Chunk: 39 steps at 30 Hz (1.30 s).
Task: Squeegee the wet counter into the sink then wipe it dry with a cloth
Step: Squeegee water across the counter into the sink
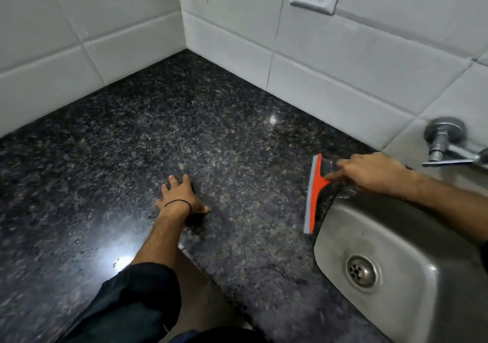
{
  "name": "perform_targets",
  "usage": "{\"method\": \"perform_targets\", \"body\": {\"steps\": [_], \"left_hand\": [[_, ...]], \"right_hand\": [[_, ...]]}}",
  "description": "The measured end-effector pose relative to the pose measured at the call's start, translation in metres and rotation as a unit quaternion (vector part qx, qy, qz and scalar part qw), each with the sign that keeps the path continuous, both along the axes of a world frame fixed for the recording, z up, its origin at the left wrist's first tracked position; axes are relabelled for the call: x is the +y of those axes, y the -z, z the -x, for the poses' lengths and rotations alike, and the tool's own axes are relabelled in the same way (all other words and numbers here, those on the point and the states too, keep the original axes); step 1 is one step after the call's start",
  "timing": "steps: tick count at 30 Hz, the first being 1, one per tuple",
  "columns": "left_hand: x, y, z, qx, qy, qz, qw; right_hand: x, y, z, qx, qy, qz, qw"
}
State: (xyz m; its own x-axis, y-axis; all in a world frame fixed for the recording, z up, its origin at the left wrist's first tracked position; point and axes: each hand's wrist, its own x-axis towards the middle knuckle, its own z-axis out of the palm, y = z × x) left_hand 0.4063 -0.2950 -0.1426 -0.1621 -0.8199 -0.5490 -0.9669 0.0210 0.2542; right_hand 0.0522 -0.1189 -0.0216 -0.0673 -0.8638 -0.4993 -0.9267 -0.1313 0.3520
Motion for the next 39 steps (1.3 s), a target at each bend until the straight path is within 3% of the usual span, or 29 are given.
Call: {"method": "perform_targets", "body": {"steps": [3, 7, 11, 16, 25, 30, 39], "left_hand": [[0.002, -0.005, 0.029, 0.019, 0.045, 0.025, 0.998], [0.016, -0.006, 0.072, 0.018, 0.115, 0.018, 0.993], [0.019, -0.004, 0.094, -0.003, 0.128, -0.005, 0.992], [0.011, -0.006, 0.099, -0.006, 0.131, -0.026, 0.991], [0.0, 0.003, 0.109, -0.016, 0.097, -0.01, 0.995], [-0.002, 0.002, 0.113, -0.017, 0.086, -0.014, 0.996], [0.007, -0.005, 0.103, 0.01, 0.089, -0.017, 0.996]], "right_hand": [[0.02, -0.009, 0.015, 0.019, 0.003, -0.012, 1.0], [0.006, -0.018, 0.016, -0.037, 0.04, 0.085, 0.995], [-0.05, -0.016, 0.01, -0.11, 0.08, 0.163, 0.977], [-0.153, -0.002, -0.002, -0.167, 0.065, 0.186, 0.966], [-0.269, 0.042, -0.017, -0.066, 0.039, 0.186, 0.98], [-0.232, 0.044, 0.006, -0.062, 0.059, 0.162, 0.983], [-0.038, 0.021, 0.038, -0.036, 0.257, 0.132, 0.957]]}}
